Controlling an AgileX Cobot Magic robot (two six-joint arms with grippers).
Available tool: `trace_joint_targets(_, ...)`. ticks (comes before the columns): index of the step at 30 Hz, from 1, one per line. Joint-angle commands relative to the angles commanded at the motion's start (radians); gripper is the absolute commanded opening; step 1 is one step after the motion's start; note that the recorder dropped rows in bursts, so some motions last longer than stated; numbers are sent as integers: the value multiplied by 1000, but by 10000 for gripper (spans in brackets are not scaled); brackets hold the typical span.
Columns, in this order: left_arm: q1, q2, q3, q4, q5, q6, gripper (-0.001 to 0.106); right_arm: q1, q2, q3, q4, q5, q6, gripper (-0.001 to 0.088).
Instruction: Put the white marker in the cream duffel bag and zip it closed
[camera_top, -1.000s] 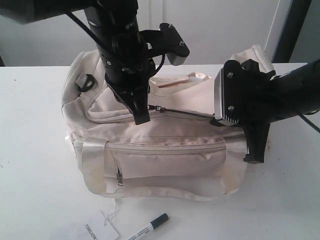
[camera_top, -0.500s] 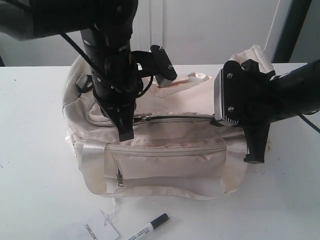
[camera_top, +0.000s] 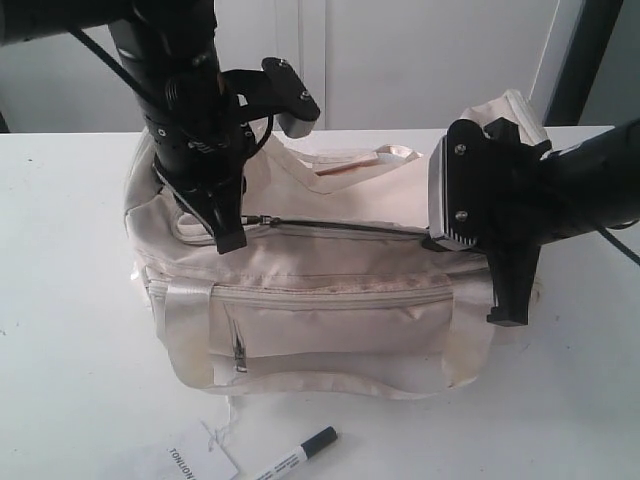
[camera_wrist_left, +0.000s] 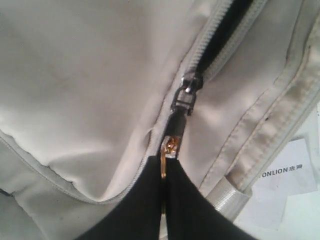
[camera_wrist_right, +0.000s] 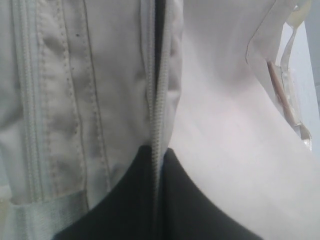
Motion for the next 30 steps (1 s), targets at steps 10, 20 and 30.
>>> trace_joint_targets(10, 0, -9, 100, 35, 0, 0, 0, 0, 0, 0, 0, -12, 10, 0)
trace_joint_targets(20, 52, -80, 158, 81, 0, -2, 0, 0, 0, 0, 0, -11, 29, 0)
trace_joint_targets(30, 134, -98, 189, 59, 0, -1, 0, 0, 0, 0, 0, -11, 40, 0)
